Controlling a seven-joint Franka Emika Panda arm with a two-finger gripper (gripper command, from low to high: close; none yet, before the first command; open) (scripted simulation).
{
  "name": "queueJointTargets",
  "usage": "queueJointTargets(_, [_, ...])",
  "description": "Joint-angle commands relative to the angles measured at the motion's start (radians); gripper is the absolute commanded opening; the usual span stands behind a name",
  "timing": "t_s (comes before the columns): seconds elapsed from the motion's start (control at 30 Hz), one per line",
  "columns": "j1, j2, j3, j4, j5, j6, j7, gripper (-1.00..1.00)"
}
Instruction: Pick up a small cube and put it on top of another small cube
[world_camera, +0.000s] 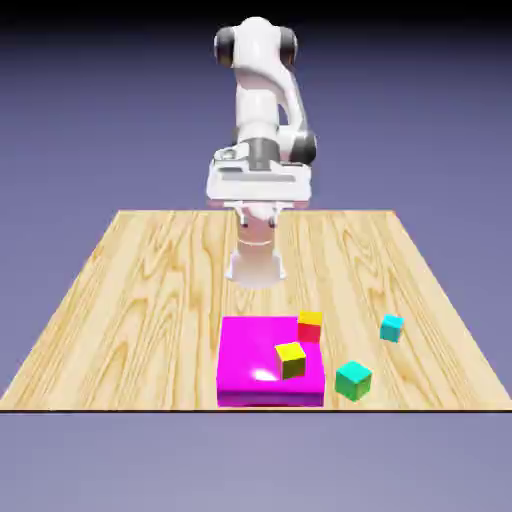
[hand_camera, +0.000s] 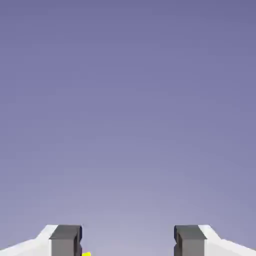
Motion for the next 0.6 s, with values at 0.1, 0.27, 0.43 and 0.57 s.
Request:
queueJointTargets(0.1, [0.052, 0.145, 0.077, 0.084, -0.050, -0.120, 0.016, 0.00])
queueJointTargets(0.27, [0.118, 0.326, 0.174, 0.189, -0.112, -0.271, 0.035, 0.00])
queueJointTargets(0.43, [0.183, 0.507, 0.271, 0.293, -0.174, -0.421, 0.054, 0.00])
queueJointTargets(0.57, [0.236, 0.652, 0.349, 0.377, -0.224, -0.541, 0.070, 0.00])
